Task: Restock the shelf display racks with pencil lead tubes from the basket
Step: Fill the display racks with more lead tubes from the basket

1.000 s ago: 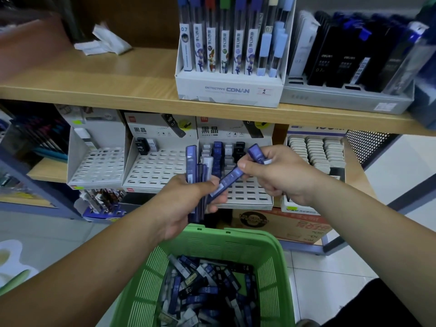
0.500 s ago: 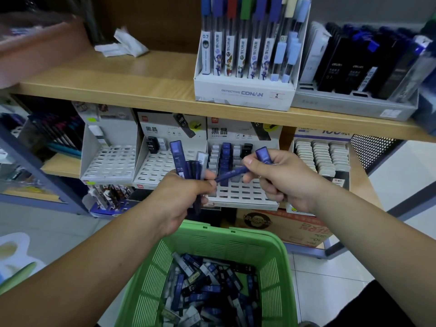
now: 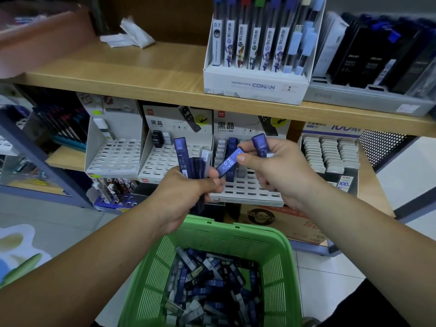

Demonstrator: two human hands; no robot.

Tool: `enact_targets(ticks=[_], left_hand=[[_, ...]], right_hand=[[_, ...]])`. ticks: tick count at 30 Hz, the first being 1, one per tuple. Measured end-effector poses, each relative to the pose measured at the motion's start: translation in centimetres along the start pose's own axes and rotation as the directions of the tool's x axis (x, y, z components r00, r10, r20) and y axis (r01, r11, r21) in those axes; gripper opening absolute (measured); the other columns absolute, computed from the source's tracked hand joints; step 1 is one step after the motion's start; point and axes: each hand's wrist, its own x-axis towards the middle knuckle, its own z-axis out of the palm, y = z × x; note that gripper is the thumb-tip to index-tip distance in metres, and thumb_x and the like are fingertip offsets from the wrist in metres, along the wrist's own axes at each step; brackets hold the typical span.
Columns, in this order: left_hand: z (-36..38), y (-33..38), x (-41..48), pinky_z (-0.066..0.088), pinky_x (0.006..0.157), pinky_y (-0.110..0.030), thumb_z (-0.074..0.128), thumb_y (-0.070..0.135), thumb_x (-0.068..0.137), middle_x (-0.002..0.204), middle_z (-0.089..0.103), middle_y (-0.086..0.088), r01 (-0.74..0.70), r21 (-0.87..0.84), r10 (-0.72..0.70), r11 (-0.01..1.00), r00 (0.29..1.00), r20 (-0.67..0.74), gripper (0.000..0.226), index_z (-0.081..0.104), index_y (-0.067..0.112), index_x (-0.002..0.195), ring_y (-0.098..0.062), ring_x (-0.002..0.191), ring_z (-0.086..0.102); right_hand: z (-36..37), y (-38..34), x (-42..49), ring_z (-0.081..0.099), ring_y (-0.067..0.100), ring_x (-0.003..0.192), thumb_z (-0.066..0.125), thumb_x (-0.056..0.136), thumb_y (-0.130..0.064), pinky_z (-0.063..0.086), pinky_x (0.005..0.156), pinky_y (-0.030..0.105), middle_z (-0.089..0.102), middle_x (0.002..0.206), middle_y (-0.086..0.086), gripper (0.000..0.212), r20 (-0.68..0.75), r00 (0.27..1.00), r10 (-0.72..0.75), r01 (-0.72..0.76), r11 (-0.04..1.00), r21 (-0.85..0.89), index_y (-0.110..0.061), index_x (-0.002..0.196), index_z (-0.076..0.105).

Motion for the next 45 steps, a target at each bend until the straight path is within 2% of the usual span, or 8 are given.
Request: enact_targets(ticks=[5,10,15,23,28,34,41,45], left_hand=[[-0.3,-0.1,0.2,0.064,0.080,-0.047,0.069,0.014,0.099,0.103,0.079,-0.013,0.076,0.026,-0.077,0.997,0.997,0.010,0.010,0.069,0.013,0.109,-0.025,0.095,0.077],[-0.3,0.2,-0.2,0.047,0.053,-0.032,0.065,0.023,0.102,0.090,0.075,-0.013,0.102,0.034,-0.104,0.994,0.990,0.092,0.022,0.066,0.010,0.119,-0.020,0.069,0.063],[-0.3,0.1,-0.1,0.041,0.051,-0.031,0.062,0.015,0.102,0.095,0.076,-0.021,0.148,0.040,-0.152,0.988,0.981,0.118,0.017,0.059,0.004,0.115,-0.020,0.064,0.059],[-1.2,-0.1,0.2,0.047,0.057,-0.031,0.076,0.021,0.093,0.101,0.077,-0.021,0.125,0.030,-0.128,0.992,0.986,0.105,0.044,0.060,-0.001,0.128,-0.022,0.077,0.068],[-1.4,0.0,0.0,0.044,0.059,-0.030,0.068,0.011,0.098,0.101,0.077,-0.021,0.143,0.014,-0.144,0.990,0.980,0.136,0.029,0.065,0.005,0.126,-0.021,0.077,0.068],[-1.4,0.0,0.0,0.045,0.060,-0.030,0.069,0.011,0.097,0.104,0.078,-0.019,0.135,0.012,-0.135,0.991,0.982,0.133,0.046,0.047,-0.005,0.134,-0.023,0.083,0.072],[-1.6,0.0,-0.5,0.046,0.055,-0.028,0.076,0.020,0.091,0.099,0.079,-0.015,0.122,0.057,-0.128,0.991,0.987,0.103,0.033,0.066,0.006,0.120,-0.024,0.084,0.076],[-1.3,-0.1,-0.5,0.042,0.053,-0.027,0.073,0.021,0.094,0.099,0.079,-0.014,0.111,0.069,-0.119,0.991,0.984,0.131,0.031,0.066,0.007,0.121,-0.020,0.078,0.070]], right_hand=[[-0.5,0.4,1.2,0.061,-0.001,0.081,0.075,0.091,-0.013,0.046,0.076,0.010,0.070,0.087,-0.010,0.012,-0.063,0.948,-0.313,0.266,0.884,-0.385,-0.025,0.092,0.074],[-0.1,1.0,1.7,0.060,0.004,0.079,0.071,0.093,-0.010,0.041,0.064,0.004,0.067,0.084,-0.005,0.011,0.014,0.931,-0.365,0.323,0.805,-0.497,-0.020,0.089,0.069],[-0.1,2.6,2.8,0.065,0.019,0.086,0.073,0.091,-0.014,0.054,0.078,0.030,0.071,0.088,-0.002,0.008,0.074,0.927,-0.366,0.332,0.715,-0.616,-0.022,0.093,0.072],[0.2,3.1,3.4,0.061,0.021,0.089,0.079,0.086,-0.012,0.047,0.081,0.030,0.065,0.088,0.002,0.004,0.125,0.912,-0.389,0.375,0.675,-0.635,-0.012,0.088,0.075],[0.3,2.6,2.9,0.060,0.019,0.085,0.079,0.088,-0.014,0.045,0.076,0.028,0.063,0.082,-0.006,0.007,0.140,0.928,-0.344,0.350,0.682,-0.642,-0.018,0.091,0.075],[0.0,2.4,2.8,0.063,0.022,0.081,0.079,0.087,-0.016,0.055,0.075,0.037,0.067,0.081,-0.001,0.011,0.142,0.940,-0.311,0.320,0.653,-0.687,-0.023,0.086,0.072],[0.4,3.0,2.9,0.062,0.023,0.084,0.080,0.086,-0.023,0.056,0.080,0.044,0.062,0.085,-0.003,0.010,0.180,0.948,-0.263,0.306,0.593,-0.745,-0.019,0.079,0.074],[0.5,2.3,2.3,0.068,0.019,0.084,0.076,0.091,-0.020,0.058,0.084,0.042,0.073,0.088,0.002,0.003,0.187,0.963,-0.195,0.270,0.729,-0.628,-0.020,0.091,0.078]])
